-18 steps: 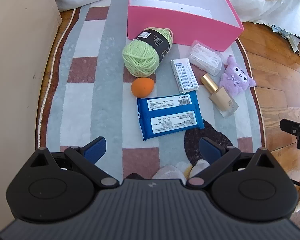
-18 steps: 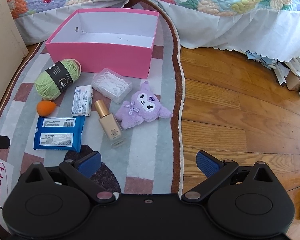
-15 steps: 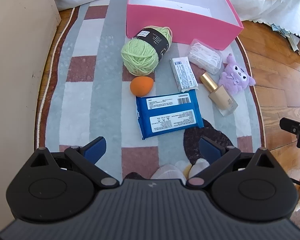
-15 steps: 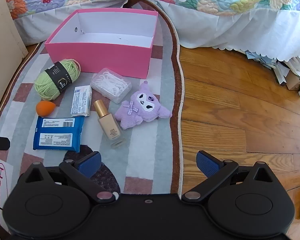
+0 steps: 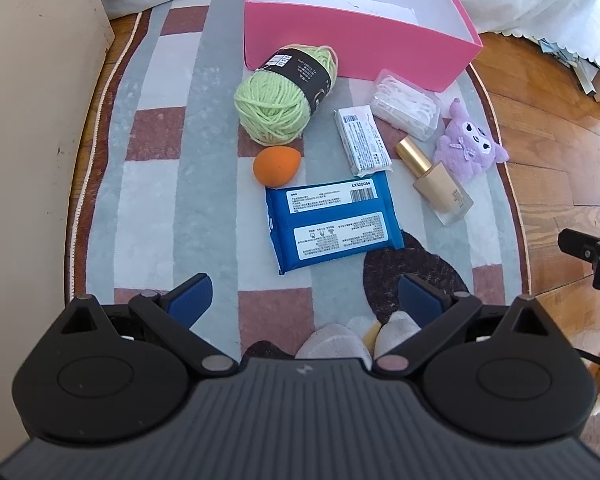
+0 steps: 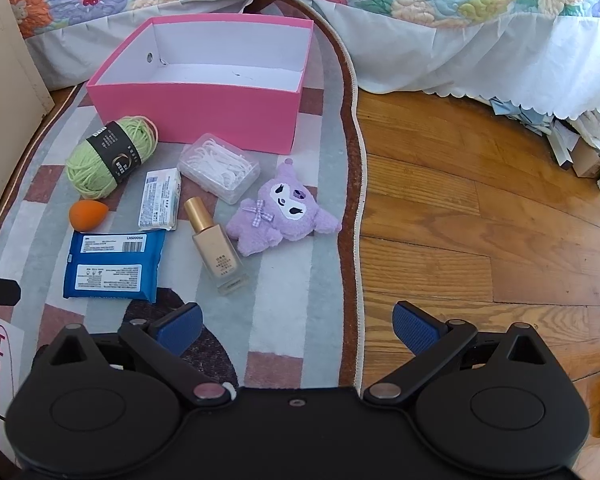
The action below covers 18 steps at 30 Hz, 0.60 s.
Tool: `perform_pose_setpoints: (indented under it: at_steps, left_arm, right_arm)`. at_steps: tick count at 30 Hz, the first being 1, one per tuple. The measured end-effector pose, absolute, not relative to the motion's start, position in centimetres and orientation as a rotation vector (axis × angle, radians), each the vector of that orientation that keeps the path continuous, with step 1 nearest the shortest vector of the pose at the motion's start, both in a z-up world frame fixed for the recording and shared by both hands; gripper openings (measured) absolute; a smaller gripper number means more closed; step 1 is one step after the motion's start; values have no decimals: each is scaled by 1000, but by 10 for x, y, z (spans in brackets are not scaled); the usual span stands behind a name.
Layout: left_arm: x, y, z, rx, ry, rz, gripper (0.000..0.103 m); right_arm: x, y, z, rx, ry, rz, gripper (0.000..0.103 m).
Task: Organize objects
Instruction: 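Move the left tool toward the blue wet-wipe pack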
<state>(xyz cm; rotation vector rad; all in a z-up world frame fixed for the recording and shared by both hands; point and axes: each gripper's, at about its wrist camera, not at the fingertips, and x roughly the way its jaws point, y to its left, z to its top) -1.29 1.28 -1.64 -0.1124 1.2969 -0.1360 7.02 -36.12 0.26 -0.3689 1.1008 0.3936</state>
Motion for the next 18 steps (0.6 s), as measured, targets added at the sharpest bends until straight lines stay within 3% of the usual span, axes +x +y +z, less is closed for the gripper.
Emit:
perform_pose_setpoints:
  at_steps: [18]
  left_arm:
    - [-12,10,-19,-126,1315,-149,101]
  right_arm:
    - [73,-362,-1,-368,1121,393,102]
